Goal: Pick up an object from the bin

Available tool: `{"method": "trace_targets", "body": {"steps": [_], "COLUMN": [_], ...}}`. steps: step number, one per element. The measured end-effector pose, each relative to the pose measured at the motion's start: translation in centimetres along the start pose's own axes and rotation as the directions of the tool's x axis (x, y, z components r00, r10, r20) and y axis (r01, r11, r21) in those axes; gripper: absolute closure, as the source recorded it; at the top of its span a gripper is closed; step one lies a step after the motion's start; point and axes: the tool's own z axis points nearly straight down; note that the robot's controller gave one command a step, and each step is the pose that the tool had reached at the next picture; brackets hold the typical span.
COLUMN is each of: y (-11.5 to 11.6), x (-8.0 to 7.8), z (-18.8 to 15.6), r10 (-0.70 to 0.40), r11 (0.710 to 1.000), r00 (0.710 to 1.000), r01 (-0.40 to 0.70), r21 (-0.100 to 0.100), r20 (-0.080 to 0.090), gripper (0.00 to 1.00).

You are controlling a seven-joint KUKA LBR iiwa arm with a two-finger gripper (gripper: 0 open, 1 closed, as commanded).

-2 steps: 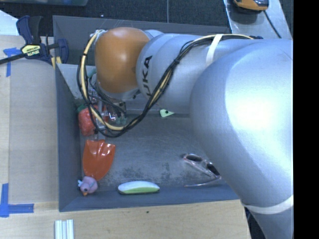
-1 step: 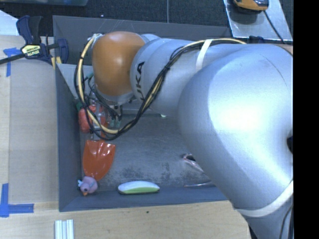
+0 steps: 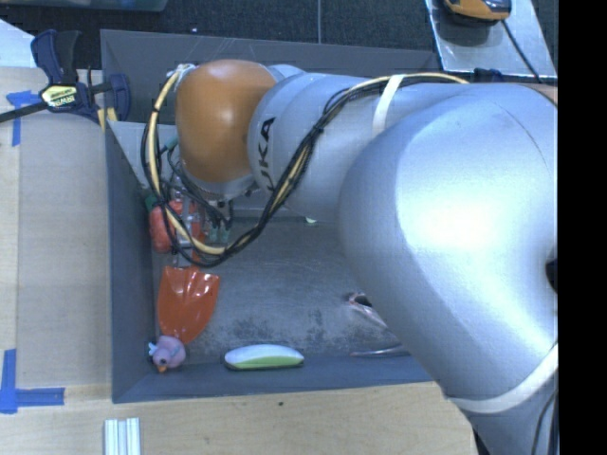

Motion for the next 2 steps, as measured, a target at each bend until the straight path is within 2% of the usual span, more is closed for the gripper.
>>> {"method": "trace_targets", "body": {"steps": [1,2], "y": [-0.2,-0.2], "x": [0.1,0.2], "z": [-0.8,-4.4], "r10": [0.000,0.000], "r11": [1.000,1.000], "r00": [1.000,1.000], "r01": [0.000,0.000], "r21": [0.002,0.002], "r20": [0.000,-0.005], "gripper": [1.00,1.00]}}
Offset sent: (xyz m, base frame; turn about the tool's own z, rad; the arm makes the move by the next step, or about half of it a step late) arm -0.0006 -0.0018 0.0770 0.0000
